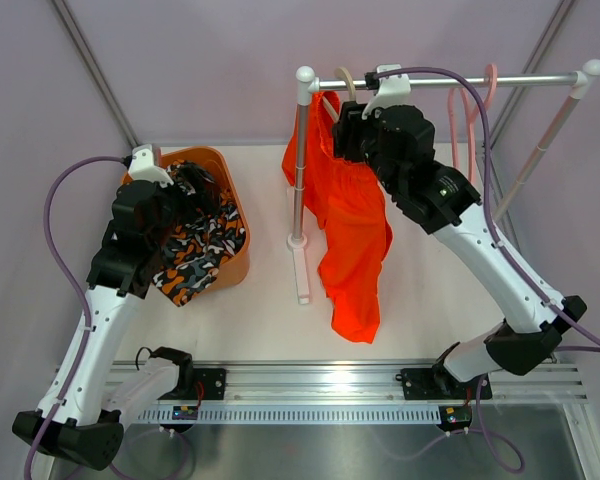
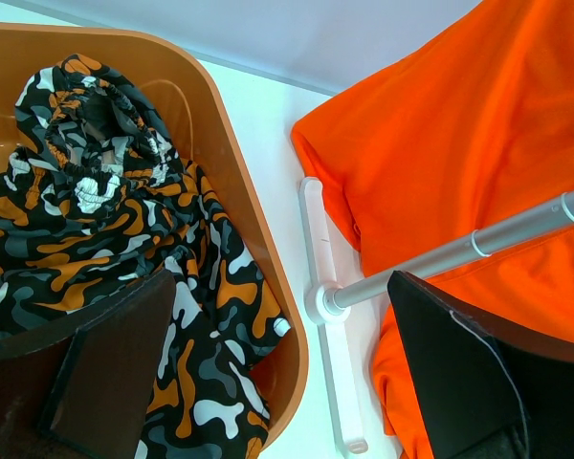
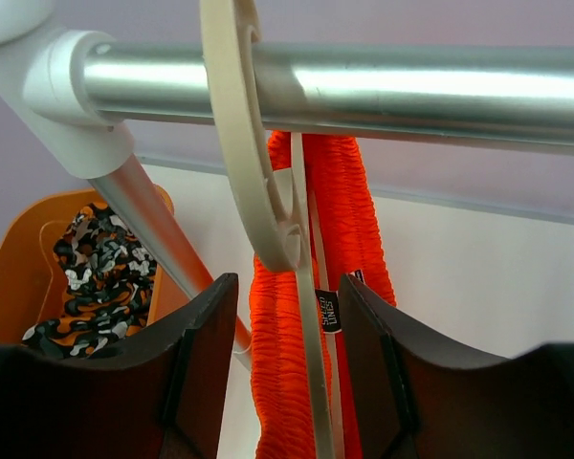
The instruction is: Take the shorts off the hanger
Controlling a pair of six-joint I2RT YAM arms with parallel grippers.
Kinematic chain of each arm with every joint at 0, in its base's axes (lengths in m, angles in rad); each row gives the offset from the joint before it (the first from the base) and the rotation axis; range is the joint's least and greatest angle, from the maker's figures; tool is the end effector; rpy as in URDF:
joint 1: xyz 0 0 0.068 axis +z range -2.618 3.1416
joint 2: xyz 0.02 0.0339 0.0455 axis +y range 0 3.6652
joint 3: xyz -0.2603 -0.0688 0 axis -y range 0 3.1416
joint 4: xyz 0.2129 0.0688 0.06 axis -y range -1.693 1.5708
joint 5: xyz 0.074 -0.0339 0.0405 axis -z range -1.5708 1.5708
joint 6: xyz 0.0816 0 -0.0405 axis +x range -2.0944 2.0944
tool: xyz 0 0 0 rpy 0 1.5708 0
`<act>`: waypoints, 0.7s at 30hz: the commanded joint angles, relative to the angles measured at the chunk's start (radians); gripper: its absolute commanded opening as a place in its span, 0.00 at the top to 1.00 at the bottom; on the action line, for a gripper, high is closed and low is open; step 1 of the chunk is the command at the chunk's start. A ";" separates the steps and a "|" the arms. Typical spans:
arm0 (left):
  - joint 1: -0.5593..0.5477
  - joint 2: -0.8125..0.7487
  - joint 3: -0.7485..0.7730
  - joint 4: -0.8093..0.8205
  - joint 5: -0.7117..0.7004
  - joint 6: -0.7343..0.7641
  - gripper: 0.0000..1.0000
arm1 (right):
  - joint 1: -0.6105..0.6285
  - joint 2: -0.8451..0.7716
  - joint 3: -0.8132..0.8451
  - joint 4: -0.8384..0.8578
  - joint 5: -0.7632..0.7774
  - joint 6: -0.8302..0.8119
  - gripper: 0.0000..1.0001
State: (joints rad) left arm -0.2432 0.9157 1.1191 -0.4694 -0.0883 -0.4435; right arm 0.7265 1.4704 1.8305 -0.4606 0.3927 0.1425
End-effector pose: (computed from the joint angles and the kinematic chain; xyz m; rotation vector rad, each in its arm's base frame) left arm 0.2033 -0.0430 0.3809 -0.2475 1.8378 -0.3996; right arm 0.2604 0.1897 0.4887 -0.1905 1.6633 0.3299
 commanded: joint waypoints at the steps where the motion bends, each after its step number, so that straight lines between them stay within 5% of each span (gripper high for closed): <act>1: -0.005 -0.018 -0.004 0.045 0.019 0.012 0.01 | -0.025 0.014 0.047 0.010 -0.067 -0.018 0.46; 15: -0.005 -0.021 -0.002 0.043 0.013 0.017 0.01 | -0.059 0.105 0.069 0.063 -0.103 -0.064 0.52; 21: -0.004 -0.021 -0.002 0.043 0.013 0.019 0.01 | -0.061 0.119 0.075 0.065 -0.080 -0.078 0.64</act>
State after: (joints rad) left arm -0.2432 0.9150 1.1187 -0.4694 -0.0887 -0.4412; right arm 0.6739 1.5829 1.8610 -0.4309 0.3099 0.0883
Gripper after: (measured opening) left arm 0.988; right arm 0.387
